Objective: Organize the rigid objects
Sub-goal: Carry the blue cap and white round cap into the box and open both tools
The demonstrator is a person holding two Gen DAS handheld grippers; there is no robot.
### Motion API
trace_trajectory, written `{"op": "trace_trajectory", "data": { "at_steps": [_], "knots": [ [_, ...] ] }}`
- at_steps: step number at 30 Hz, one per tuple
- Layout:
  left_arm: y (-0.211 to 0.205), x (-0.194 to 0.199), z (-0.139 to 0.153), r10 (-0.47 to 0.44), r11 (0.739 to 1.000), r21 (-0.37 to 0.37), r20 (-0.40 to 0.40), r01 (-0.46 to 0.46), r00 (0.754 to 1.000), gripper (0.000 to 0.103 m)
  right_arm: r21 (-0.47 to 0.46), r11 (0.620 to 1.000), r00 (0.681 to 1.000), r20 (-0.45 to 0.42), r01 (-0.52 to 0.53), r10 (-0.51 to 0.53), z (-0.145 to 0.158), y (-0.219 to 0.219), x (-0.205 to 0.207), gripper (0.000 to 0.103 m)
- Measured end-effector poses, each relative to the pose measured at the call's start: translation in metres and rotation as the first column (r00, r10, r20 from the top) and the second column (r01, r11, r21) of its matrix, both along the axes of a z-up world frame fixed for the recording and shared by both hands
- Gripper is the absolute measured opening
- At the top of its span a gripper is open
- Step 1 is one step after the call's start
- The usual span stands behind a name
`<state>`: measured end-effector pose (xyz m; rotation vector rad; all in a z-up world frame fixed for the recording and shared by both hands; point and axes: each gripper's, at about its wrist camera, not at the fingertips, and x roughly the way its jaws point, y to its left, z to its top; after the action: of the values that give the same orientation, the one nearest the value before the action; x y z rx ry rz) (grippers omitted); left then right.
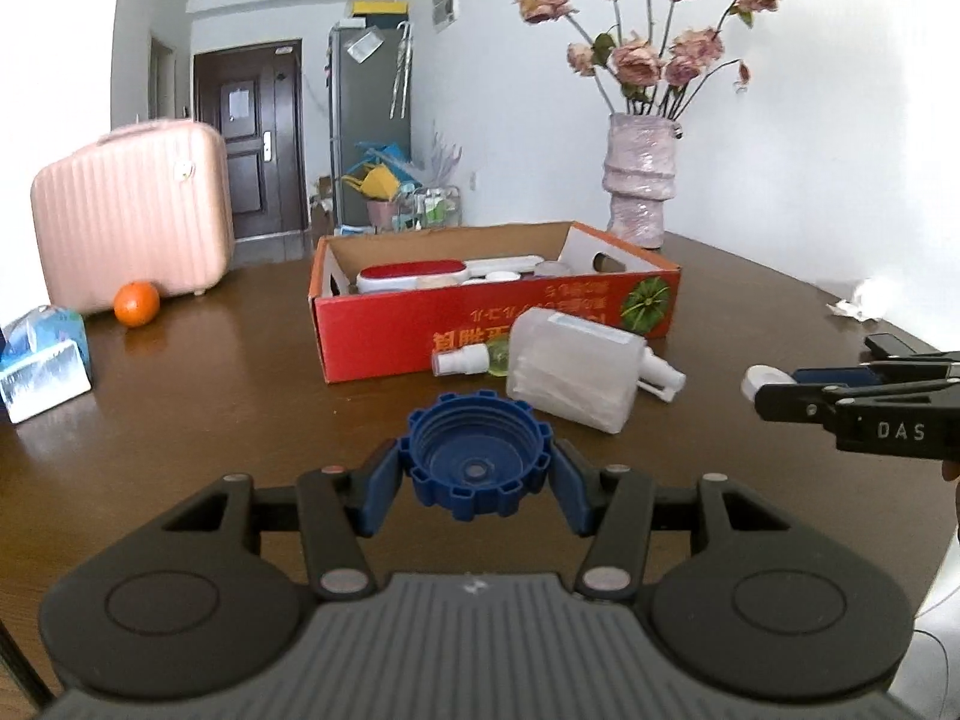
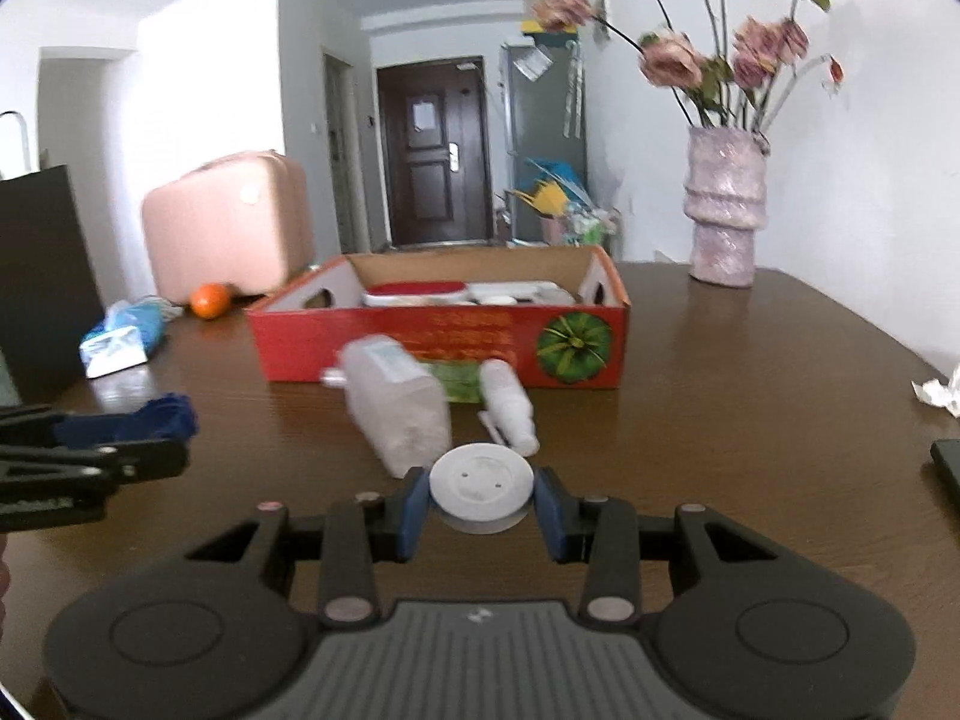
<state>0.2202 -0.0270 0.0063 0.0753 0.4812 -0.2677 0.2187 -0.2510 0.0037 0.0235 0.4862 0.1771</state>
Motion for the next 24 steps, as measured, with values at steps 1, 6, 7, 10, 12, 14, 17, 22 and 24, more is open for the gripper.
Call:
{"op": "trace_trajectory", "data": {
  "at_steps": [1,6,7,10,12,14,17,22,24],
  "knots": [
    [0.000,-0.003,0.002,-0.003,1.000,-0.005,0.004,0.003,1.000,0.054,-0.002,1.000,1.000,0.004,-0.007,0.007,0.002,0.002,-0.003,0.038],
    [-0.001,-0.011,0.009,-0.011,1.000,-0.016,0.024,0.011,1.000,0.054,-0.014,1.000,1.000,0.020,-0.019,0.019,0.009,0.008,-0.012,0.038],
    [-0.001,-0.011,0.009,-0.009,1.000,-0.018,0.020,0.009,1.000,0.054,-0.014,1.000,1.000,0.020,-0.019,0.019,0.009,0.008,-0.013,0.038],
    [0.001,-0.006,0.009,-0.004,1.000,-0.020,0.018,0.005,1.000,0.054,-0.017,1.000,1.000,0.016,-0.017,0.017,0.008,0.008,-0.011,0.038],
    [0.003,-0.001,0.012,-0.011,1.000,-0.025,0.024,0.011,1.000,0.054,-0.017,1.000,1.000,0.015,-0.013,0.013,0.008,0.007,-0.008,0.038],
    [0.006,0.010,0.018,-0.032,0.998,-0.047,0.023,0.033,0.999,0.054,-0.015,1.000,1.000,0.018,-0.011,0.012,0.010,0.005,-0.003,0.038],
    [0.006,0.037,0.034,-0.079,0.994,-0.074,0.035,0.081,0.996,0.054,-0.011,1.000,0.999,0.031,-0.029,0.030,0.019,0.002,0.011,0.038],
    [-0.015,0.115,0.062,-0.186,0.976,-0.112,0.012,0.186,0.982,0.054,0.015,0.998,0.997,0.035,-0.064,0.064,0.044,-0.010,0.076,0.038],
    [-0.026,0.154,0.064,-0.221,0.965,-0.152,-0.039,0.213,0.974,0.054,0.040,0.997,0.997,0.007,-0.072,0.072,0.050,-0.016,0.113,0.038]
  ]
}}
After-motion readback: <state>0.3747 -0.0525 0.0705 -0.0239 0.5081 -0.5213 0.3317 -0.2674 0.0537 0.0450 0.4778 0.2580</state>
